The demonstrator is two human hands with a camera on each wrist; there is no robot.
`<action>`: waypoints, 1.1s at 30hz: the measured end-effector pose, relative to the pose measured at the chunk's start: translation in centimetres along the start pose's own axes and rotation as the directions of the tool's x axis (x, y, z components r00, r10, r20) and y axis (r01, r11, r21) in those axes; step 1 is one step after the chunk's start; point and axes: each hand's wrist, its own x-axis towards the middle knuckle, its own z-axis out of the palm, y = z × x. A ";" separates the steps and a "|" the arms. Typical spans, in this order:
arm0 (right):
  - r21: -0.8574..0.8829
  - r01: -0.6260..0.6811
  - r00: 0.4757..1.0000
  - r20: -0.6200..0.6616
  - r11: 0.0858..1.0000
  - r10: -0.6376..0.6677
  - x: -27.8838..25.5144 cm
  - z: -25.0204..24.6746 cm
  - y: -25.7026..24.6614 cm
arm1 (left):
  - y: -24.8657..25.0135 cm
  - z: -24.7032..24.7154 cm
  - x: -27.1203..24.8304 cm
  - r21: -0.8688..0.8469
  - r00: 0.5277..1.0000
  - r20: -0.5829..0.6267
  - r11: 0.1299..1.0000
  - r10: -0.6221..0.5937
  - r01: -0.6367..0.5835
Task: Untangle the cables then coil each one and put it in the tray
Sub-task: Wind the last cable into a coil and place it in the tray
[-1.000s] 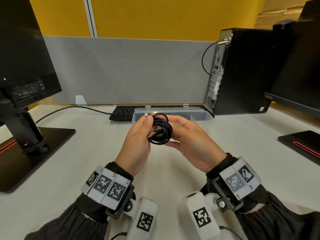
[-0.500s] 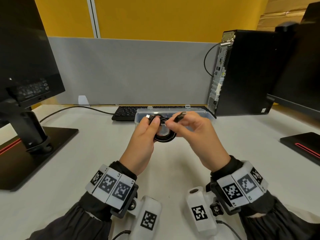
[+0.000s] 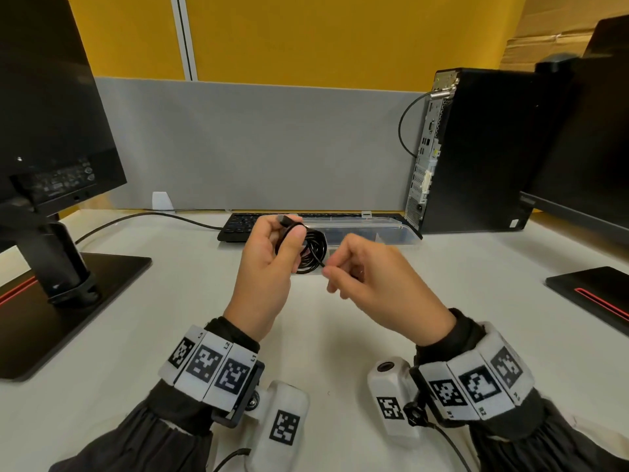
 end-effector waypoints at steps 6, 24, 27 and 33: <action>-0.085 0.005 0.987 0.158 0.996 0.008 -0.2 -0.3 -0.9 | -0.4 0.0 0.0 0.020 0.999 -0.032 0.999 0.028 -0.027; 0.251 -0.293 0.947 0.210 0.923 0.243 0.1 -0.2 -1.0 | -0.6 0.0 -0.3 0.070 0.987 0.163 0.997 0.005 -0.017; 0.265 -0.257 0.963 0.151 0.929 0.224 0.2 0.2 -0.8 | -0.5 0.1 -0.4 0.059 0.984 0.176 0.998 0.005 -0.015; 0.500 -0.340 0.930 0.302 0.797 0.207 -0.2 -0.6 -0.8 | -0.4 -0.1 -0.3 0.101 0.986 0.152 0.991 0.072 -0.088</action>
